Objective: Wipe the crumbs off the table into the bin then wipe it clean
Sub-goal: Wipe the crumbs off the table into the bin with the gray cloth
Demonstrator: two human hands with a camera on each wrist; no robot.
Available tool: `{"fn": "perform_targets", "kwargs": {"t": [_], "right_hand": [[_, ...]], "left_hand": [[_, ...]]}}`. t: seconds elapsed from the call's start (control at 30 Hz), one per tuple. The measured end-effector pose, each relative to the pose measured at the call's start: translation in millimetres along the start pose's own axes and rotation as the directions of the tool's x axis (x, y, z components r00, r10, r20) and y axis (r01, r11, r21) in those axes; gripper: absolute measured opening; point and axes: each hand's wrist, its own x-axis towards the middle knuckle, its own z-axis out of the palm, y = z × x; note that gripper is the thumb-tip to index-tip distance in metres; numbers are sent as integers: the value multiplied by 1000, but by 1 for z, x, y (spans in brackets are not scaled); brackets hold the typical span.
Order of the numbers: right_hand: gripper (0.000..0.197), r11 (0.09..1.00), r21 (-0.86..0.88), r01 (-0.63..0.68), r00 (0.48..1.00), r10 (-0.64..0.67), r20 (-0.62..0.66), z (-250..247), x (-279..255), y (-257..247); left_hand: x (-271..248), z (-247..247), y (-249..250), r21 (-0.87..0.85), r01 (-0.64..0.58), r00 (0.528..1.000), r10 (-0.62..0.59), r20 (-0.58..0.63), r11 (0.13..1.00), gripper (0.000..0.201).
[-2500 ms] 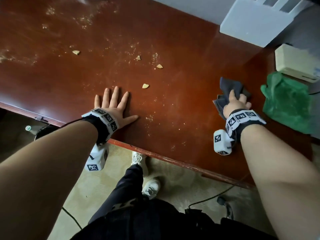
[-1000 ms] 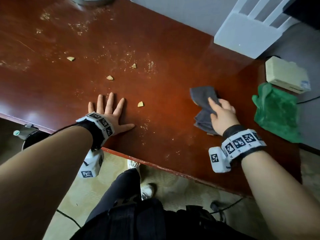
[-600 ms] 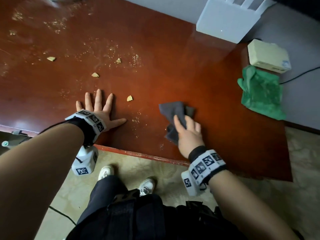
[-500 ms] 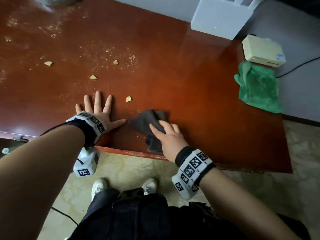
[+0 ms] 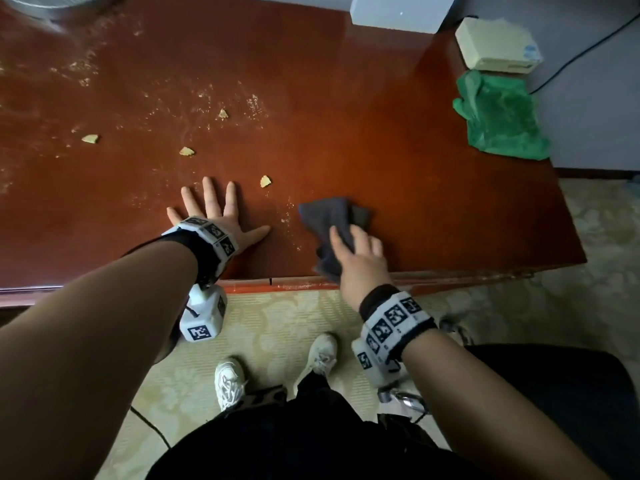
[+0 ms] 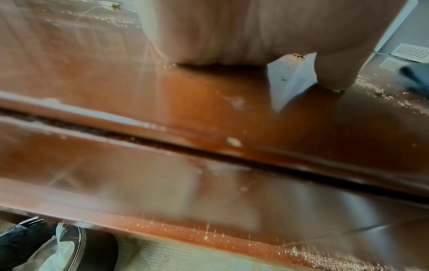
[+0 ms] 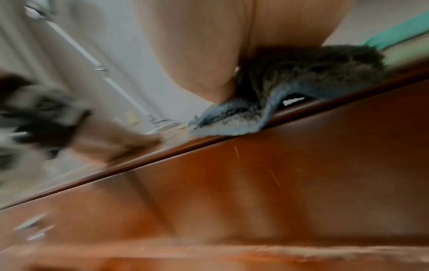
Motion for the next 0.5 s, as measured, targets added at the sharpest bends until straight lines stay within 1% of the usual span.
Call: {"fn": "perform_targets", "kwargs": {"t": [0.03,0.07,0.1,0.13,0.17,0.2,0.23,0.27,0.3,0.33,0.37,0.4,0.43,0.47,0.5], "right_hand": [[75,994,-7,109,994,-109,27,4,-4,-12],[71,984,8,178,984,-178,27,5,-7,-17],[68,980,52,192,981,-192,-6,3,-8,-14],[66,981,112,160,986,-153,-66,-1,-7,-5],[65,981,167,102,987,-80,-136,-8,-6,10],[65,979,201,16,980,24,-196,-16,-4,28],[63,969,224,-107,961,159,-227,-26,0,49],[61,932,253,-261,922,318,-220,-35,3,73],[58,866,286,-410,862,470,-189,-44,8,94],[56,797,312,-517,800,579,-156,-49,11,111],[55,762,315,-566,768,626,-135,-51,13,123],[53,776,300,-554,782,609,-130,-50,14,129],[52,823,275,-497,826,546,-140,-47,15,132],[51,875,249,-415,874,460,-160,-45,14,133],[49,919,227,-324,909,368,-193,-44,13,135]], "left_hand": [[0,0,-1,4,-6,1000,6,-1,1000,98],[-1,1,-1,13,-15,1000,15,-1,1000,97],[-1,2,-2,21,-23,1000,23,3,999,96],[-1,2,-2,28,-29,1000,29,7,999,96],[-2,2,-2,34,-33,999,32,10,999,96],[-2,2,-2,37,-34,999,34,11,999,96],[-3,2,-2,39,-33,999,32,12,999,96],[-3,2,-2,39,-30,999,29,13,999,96],[-3,2,-1,39,-25,1000,24,13,999,96],[-3,2,-1,40,-20,1000,20,11,999,96],[-2,3,-1,43,-16,1000,15,10,999,96],[-2,3,0,46,-11,1000,11,9,999,96],[-1,3,0,48,-8,1000,8,9,999,97],[0,3,0,48,-5,1000,5,11,999,97],[0,3,0,45,0,1000,0,12,999,98]]}}
